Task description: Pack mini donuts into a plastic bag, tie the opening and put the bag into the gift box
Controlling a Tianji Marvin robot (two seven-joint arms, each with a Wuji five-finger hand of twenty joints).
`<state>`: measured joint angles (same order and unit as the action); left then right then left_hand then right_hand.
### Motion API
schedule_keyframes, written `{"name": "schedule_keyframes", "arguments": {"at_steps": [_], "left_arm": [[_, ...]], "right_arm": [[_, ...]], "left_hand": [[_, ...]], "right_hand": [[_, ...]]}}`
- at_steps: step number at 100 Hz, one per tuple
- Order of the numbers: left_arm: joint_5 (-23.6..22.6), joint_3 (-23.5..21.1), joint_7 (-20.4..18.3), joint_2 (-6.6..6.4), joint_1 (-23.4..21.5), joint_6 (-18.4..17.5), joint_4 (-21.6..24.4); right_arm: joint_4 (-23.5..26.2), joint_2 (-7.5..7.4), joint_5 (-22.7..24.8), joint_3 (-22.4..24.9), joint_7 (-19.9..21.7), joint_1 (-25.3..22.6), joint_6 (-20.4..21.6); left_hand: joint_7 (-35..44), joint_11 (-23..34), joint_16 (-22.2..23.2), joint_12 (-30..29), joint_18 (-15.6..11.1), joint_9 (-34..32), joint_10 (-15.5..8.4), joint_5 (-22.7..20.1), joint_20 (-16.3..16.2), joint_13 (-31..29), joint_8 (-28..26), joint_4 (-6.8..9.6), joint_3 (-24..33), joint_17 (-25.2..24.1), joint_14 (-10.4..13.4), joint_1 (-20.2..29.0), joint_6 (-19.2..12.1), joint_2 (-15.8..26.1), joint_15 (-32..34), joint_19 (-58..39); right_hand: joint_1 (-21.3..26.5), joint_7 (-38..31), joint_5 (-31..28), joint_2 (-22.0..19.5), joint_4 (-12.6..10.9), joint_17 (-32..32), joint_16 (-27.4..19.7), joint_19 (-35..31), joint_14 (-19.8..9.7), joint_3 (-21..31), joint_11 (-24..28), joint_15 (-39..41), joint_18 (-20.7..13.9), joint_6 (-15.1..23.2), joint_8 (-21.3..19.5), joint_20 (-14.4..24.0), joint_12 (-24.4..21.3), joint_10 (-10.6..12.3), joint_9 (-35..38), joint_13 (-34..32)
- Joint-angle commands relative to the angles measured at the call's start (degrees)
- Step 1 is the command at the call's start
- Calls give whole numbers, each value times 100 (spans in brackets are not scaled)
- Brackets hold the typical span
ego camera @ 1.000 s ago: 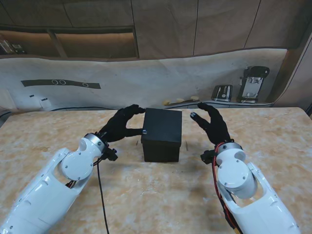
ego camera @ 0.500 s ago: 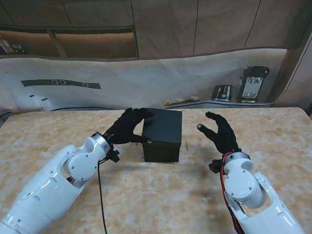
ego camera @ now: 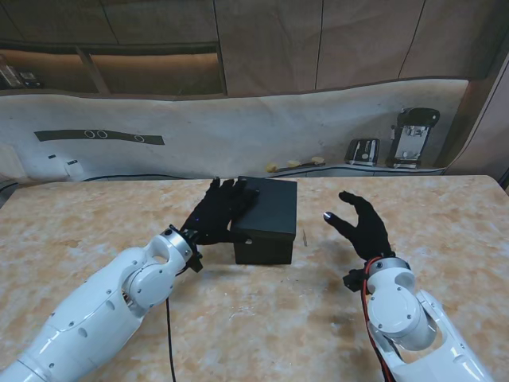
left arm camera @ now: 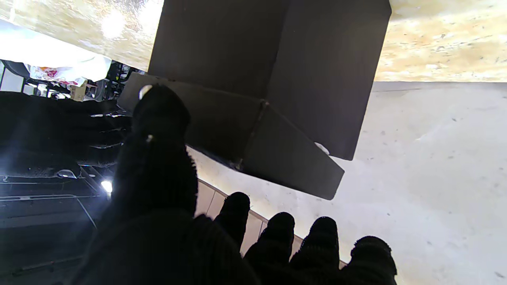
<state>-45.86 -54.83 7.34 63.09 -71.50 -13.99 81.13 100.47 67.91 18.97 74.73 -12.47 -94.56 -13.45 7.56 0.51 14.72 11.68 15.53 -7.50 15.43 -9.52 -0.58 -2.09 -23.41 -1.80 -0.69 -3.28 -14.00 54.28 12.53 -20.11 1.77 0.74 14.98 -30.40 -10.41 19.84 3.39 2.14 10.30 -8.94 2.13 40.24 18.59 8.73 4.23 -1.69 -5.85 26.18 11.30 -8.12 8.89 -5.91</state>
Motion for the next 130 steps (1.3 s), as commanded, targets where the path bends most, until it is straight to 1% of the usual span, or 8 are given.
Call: {"name": "schedule_keyframes", "arguments": {"at_steps": [1, 34, 48, 57, 66, 81, 89, 130], "left_arm": [[39, 23, -141, 16, 30, -65, 0], [-25, 281, -244, -4, 312, -98, -284], [-85, 203, -247, -10, 257, 8, -155], [-120, 216, -192, -2, 255, 86, -157], [-166, 237, -113, 4, 264, 105, -187], [-131, 322, -108, 16, 313, 129, -269], [-85, 361, -125, 24, 354, 173, -306], [13, 344, -143, 52, 437, 294, -331]], "right_arm": [[-5, 23, 3, -12, 58, -95, 2], [2, 14, -16, -7, 96, -126, 31], [21, 12, -26, -18, 117, -143, -23], [22, 12, -26, -23, 124, -151, -54], [15, 15, -32, -29, 120, -152, -73], [11, 20, -58, -54, 123, -146, -127], [14, 20, -79, -56, 133, -149, -140], [57, 21, -90, -54, 153, -197, -255]], "left_hand": [[-231, -115, -181, -107, 119, 242, 66, 203, 124, 154, -88, 174, 66, -89, -39, 186, -32, -182, -206, 126], [-274, -132, -258, -149, 241, 260, 97, 232, 127, 167, -132, 228, 170, -106, -71, 342, -149, -349, -201, 131], [-249, -107, -241, -159, 281, 243, 141, 214, 111, 148, -202, 226, 214, -96, -112, 370, -77, -220, -159, 111], [-138, -45, -24, 28, 302, 225, 173, 215, -50, 156, -404, 204, 237, -91, -147, 475, -15, -211, -57, -2], [-15, 59, 393, 398, 321, 224, 180, 219, -470, 166, -537, 209, 267, -112, -159, 534, 20, -253, 76, -72], [95, 71, 644, 580, 308, 195, 163, 192, -805, 152, -574, 209, 312, -116, -167, 561, 59, -261, 91, -143], [244, 184, 1087, 902, 286, 206, 134, 183, -1067, 171, -561, 185, 340, -133, -191, 589, 111, -246, 218, -179], [307, 199, 1281, 1168, 235, 190, 110, 154, -1449, 158, -397, 85, 179, -144, -156, 755, 170, 492, 203, -291]], "right_hand": [[-46, 25, 212, 193, -59, 62, 60, 104, -218, 68, -93, -53, -87, 55, 2, -34, -65, 107, 104, -27], [-30, -8, 284, 247, -65, 49, 106, 122, -210, 143, -92, 15, -67, 43, 18, -50, -62, 107, 105, -50], [-23, -20, 289, 247, -64, 50, 108, 125, -205, 161, -87, 35, -64, 43, 27, -51, -59, 112, 105, -63], [-7, -25, 292, 251, -66, 48, 113, 124, -198, 171, -85, 56, -68, 40, 33, -50, -58, 112, 105, -67], [-5, -30, 294, 265, -66, 47, 111, 121, -205, 175, -83, 63, -68, 48, 37, -46, -56, 116, 106, -66], [14, -38, 300, 278, -69, 48, 110, 113, -198, 199, -83, 76, -70, 43, 44, -37, -56, 116, 106, -62], [13, -41, 305, 282, -69, 47, 112, 101, -201, 206, -82, 88, -63, 51, 48, -25, -56, 120, 107, -68], [52, -68, 309, 244, -66, 76, 128, 29, -191, 197, -83, 155, -46, 56, 60, 49, -56, 130, 108, -73]]}}
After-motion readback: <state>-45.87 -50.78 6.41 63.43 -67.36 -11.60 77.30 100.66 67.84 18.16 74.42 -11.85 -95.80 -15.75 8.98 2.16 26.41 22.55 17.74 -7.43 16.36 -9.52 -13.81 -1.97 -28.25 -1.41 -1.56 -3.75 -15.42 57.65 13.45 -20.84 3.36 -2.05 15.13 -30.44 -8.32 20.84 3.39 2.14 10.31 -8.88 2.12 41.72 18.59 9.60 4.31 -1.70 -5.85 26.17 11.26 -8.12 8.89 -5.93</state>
